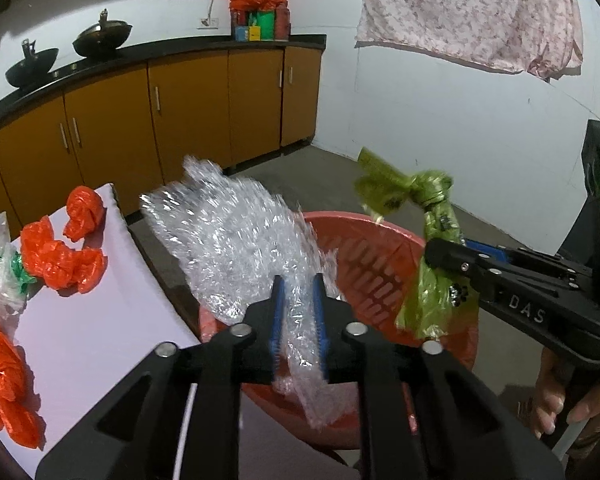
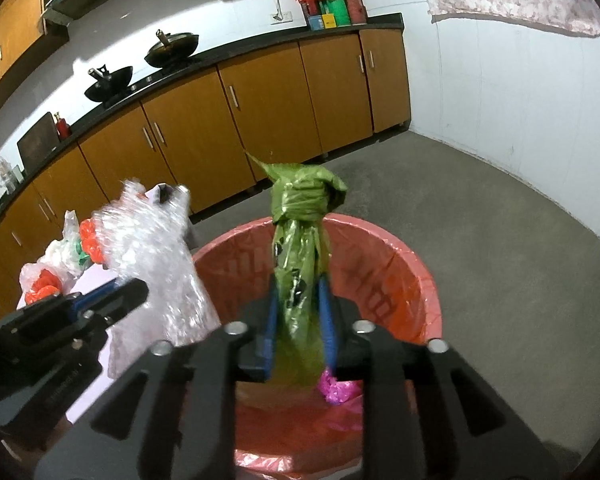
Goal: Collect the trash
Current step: 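Open both tools to drop the bubble wrap and green bag into the wastebasket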
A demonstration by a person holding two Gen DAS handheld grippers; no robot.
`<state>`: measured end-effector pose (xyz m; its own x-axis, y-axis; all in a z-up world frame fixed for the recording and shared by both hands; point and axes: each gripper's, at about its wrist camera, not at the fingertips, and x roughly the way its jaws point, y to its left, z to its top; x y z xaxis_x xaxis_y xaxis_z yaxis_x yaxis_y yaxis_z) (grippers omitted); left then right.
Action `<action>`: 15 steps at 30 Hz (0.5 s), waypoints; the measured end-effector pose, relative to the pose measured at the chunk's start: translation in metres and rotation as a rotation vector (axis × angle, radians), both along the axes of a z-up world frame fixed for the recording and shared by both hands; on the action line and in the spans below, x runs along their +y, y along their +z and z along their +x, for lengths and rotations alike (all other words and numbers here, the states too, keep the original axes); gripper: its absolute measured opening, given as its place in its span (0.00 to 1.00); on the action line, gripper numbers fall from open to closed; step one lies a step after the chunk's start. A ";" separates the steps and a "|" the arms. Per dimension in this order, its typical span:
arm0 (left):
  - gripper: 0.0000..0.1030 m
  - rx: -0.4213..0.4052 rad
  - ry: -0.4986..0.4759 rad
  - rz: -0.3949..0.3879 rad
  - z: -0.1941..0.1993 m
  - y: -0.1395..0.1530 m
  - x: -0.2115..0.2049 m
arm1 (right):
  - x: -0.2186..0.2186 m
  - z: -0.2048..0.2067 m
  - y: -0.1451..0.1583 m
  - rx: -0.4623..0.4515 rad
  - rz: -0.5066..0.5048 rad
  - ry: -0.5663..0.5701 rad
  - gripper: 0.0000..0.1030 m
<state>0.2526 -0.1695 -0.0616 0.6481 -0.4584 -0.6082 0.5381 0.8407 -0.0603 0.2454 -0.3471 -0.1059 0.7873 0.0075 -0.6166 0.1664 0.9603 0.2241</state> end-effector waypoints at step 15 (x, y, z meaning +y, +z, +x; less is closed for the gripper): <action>0.61 -0.005 0.159 -0.051 0.003 0.008 0.052 | -0.009 -0.015 0.001 -0.013 -0.018 -0.045 0.47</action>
